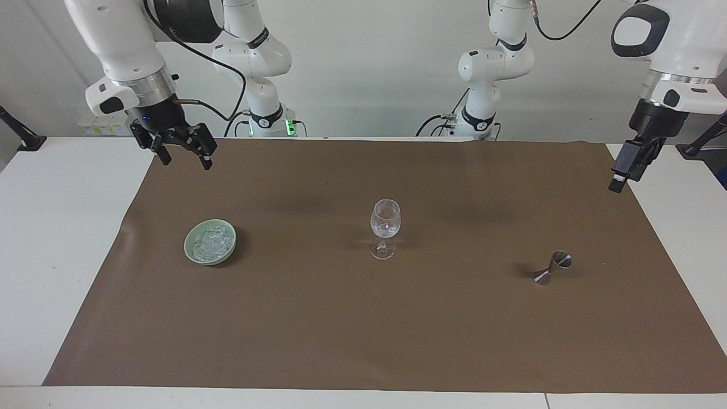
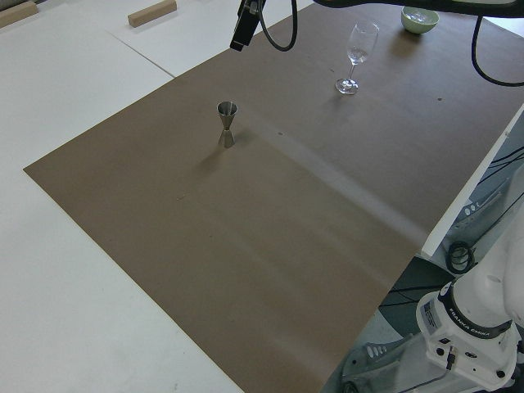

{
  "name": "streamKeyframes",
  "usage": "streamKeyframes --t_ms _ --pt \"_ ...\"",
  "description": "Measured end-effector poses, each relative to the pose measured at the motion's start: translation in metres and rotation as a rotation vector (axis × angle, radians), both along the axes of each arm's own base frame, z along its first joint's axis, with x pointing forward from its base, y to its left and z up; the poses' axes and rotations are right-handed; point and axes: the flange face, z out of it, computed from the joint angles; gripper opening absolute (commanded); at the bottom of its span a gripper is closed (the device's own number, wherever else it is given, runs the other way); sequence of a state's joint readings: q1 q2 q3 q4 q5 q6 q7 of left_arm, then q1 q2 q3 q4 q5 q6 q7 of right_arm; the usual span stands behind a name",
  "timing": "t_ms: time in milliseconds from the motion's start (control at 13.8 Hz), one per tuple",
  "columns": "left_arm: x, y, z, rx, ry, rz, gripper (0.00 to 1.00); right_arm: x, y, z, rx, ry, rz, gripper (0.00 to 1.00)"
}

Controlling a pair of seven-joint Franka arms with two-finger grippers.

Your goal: Pour wine and add ice with both arms

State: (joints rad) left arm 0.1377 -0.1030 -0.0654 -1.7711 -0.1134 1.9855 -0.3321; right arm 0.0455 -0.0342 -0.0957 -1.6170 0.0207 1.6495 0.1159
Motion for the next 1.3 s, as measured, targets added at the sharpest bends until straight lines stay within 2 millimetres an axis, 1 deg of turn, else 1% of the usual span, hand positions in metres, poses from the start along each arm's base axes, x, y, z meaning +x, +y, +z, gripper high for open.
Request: streamKeyframes --t_ms 72,145,362,507,796,1086,1303 --pt "-0.004 -0.003 0.003 0.016 0.037 -0.055 1.0 -0.002 -0.005 0.005 -0.001 0.007 0.01 1.0" --pt "-0.008 -0.007 0.008 0.029 0.067 -0.105 1.0 -0.003 -0.006 0.005 -0.001 0.014 0.016 1.0" --pt "-0.02 -0.018 0.024 0.105 0.153 -0.236 1.0 -0.004 -0.005 -0.005 0.001 0.041 0.019 1.0" --pt "-0.025 -0.027 0.03 0.137 0.189 -0.288 1.0 -0.004 -0.004 -0.007 0.001 0.046 0.022 1.0" --pt "-0.028 -0.026 0.027 0.148 0.224 -0.348 1.0 -0.012 -0.002 -0.006 -0.028 0.108 0.046 1.0" --pt "-0.03 -0.028 0.026 0.148 0.241 -0.365 1.0 -0.014 -0.001 0.0 -0.028 0.11 0.047 1.0" --pt "-0.032 -0.042 0.024 0.144 0.261 -0.398 1.0 -0.013 0.0 0.002 -0.028 0.104 0.048 1.0"
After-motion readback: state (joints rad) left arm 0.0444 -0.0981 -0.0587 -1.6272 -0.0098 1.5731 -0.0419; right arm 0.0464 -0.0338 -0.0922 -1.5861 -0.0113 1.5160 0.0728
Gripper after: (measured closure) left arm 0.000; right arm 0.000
